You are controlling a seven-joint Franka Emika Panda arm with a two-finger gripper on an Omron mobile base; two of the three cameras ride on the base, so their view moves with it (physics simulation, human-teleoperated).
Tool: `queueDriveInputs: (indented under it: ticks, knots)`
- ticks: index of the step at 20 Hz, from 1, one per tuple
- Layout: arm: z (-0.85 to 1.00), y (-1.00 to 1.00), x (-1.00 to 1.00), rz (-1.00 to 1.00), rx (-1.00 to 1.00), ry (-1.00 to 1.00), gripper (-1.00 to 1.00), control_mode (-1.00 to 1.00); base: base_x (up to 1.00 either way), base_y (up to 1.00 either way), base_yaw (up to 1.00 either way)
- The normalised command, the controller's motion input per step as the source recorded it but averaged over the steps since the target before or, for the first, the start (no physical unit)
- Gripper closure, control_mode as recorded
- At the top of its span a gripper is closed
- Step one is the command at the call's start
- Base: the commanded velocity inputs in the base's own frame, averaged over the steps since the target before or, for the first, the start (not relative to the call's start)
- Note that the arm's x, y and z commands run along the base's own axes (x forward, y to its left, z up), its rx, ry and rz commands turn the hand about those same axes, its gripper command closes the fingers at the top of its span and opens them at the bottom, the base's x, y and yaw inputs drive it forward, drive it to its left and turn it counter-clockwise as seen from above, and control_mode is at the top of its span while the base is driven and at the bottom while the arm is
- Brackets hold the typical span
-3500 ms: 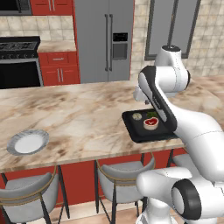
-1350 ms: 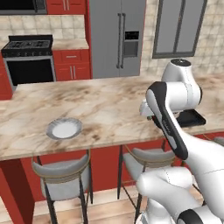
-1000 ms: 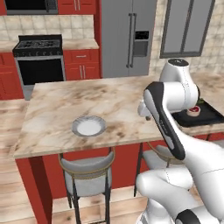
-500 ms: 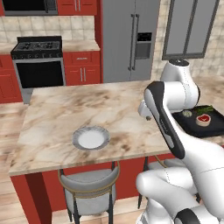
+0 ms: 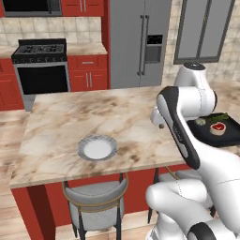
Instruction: Create a steak meal by picking up the steak and asparagus from the tray and placing them on the plate. Leave the dumpling on the tray.
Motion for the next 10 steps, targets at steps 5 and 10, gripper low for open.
queueDriveInputs:
  ticks: [5, 10]
  knots:
    - [-0.08, -0.59, 0.00, -0.10, 0.02, 0.00, -1.00, -1.00, 0.00, 0.00, 0.00]
    - [-0.24, -0.89, 0.02, -0.18, 0.06, 0.02, -1.00, -1.00, 0.00, 0.00, 0.00]
